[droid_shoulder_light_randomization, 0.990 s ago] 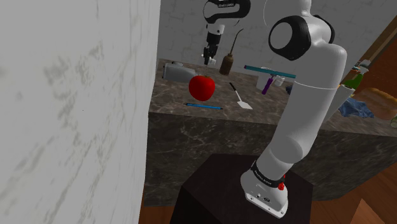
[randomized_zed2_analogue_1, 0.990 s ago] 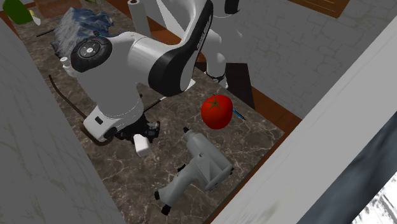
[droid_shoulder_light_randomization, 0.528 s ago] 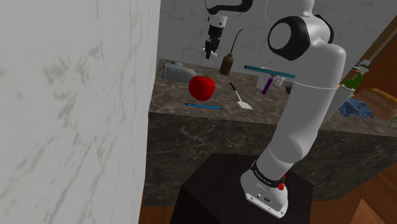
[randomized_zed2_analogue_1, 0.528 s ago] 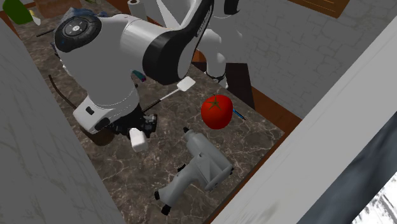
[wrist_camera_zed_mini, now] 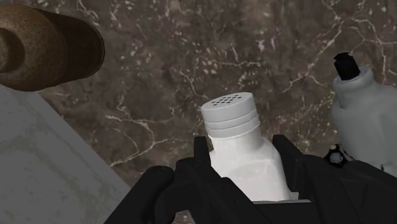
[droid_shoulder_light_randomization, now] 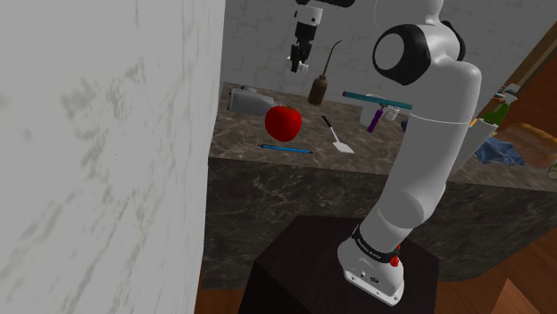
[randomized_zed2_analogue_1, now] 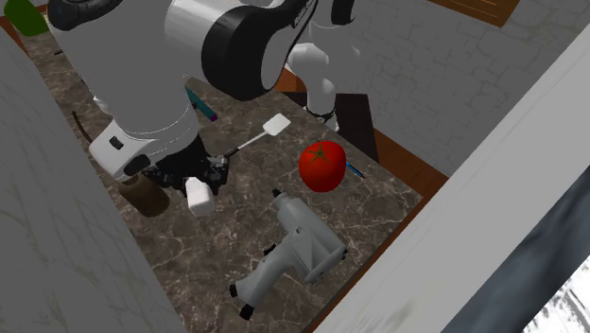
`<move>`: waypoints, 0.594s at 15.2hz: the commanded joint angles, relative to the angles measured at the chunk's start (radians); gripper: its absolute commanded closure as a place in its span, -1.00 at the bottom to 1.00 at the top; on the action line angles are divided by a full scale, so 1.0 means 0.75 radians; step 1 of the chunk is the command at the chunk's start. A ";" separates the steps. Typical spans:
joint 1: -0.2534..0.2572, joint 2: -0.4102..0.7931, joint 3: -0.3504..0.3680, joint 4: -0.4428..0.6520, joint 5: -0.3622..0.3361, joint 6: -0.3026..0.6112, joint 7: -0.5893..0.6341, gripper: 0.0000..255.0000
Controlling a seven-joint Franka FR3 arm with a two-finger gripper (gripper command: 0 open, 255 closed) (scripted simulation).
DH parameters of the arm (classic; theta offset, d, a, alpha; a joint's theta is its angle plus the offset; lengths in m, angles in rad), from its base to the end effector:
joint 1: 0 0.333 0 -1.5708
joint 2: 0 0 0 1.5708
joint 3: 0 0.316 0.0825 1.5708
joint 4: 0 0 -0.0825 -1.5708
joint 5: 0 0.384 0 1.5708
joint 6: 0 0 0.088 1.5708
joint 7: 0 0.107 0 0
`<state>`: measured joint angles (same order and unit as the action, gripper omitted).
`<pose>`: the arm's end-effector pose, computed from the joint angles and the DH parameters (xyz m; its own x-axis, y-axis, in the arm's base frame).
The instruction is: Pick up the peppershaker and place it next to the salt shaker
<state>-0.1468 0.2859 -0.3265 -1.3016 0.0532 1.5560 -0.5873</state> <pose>0.5812 -0.2564 0.5870 0.9915 0.1252 -0.0350 0.1259 -0.9918 0.0216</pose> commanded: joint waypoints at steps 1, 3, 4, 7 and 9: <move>-0.003 0.009 0.000 0.035 0.003 -0.027 -0.001 1.00; -0.026 -0.044 -0.019 -0.041 -0.010 -0.002 -0.048 1.00; -0.038 -0.069 -0.029 -0.074 -0.016 0.009 -0.072 1.00; -0.076 -0.131 -0.060 -0.160 -0.033 0.036 -0.145 1.00; -0.103 -0.166 -0.082 -0.206 -0.043 0.050 -0.196 1.00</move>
<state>-0.2125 0.1672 -0.3796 -1.4443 0.0225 1.5874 -0.7128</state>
